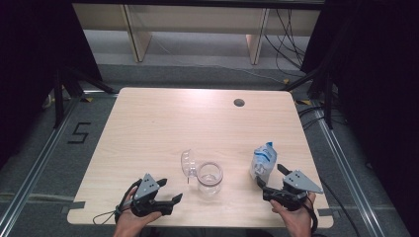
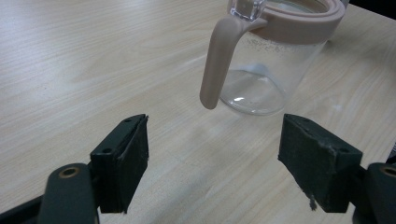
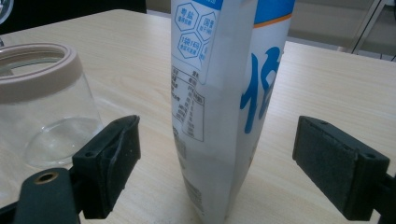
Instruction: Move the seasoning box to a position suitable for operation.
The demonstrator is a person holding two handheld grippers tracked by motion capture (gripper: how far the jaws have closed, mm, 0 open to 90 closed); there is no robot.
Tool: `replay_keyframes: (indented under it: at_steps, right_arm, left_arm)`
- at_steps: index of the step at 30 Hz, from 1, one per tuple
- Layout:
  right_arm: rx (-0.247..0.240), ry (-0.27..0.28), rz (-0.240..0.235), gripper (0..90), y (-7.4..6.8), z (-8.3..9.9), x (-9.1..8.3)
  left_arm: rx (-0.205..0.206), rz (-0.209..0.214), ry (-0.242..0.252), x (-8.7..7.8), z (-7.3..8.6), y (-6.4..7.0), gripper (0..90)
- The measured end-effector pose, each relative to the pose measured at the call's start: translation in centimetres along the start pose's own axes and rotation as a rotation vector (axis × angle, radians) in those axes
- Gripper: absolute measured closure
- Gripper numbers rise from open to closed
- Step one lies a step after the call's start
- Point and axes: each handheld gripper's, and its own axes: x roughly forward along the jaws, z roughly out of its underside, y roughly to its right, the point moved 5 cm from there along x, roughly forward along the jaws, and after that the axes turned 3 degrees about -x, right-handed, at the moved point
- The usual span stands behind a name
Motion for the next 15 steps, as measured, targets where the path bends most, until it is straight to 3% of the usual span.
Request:
replay_keyframes:
  at_steps: [1,5,7,9,13,15]
  right_arm:
    - [0.001,-0.005,-0.019,15.8,0.0,0.0,0.2]
    - [-0.015,-0.002,-0.013,15.8,0.0,0.0,0.6]
    - [0.014,-0.012,-0.005,15.8,-0.3,0.1,0.7]
    - [-0.017,0.011,-0.018,15.9,-0.2,-0.1,1.1]
    - [-0.015,-0.001,-0.019,16.0,-0.2,-0.1,1.5]
    - [-0.028,-0.003,-0.014,16.0,-0.1,-0.1,1.6]
  left_arm:
    - [0.008,-0.001,0.002,0.0,0.0,0.0,24.1]
    - [0.011,0.001,0.004,0.0,0.0,0.0,24.1]
    - [0.01,0.002,0.005,0.0,0.0,0.0,24.1]
    - [0.016,0.0,-0.001,-0.1,0.0,0.0,24.1]
    - [-0.005,0.001,0.006,0.0,0.0,0.1,24.1]
    - [0.024,0.0,-0.003,-0.1,0.0,0.0,24.0]
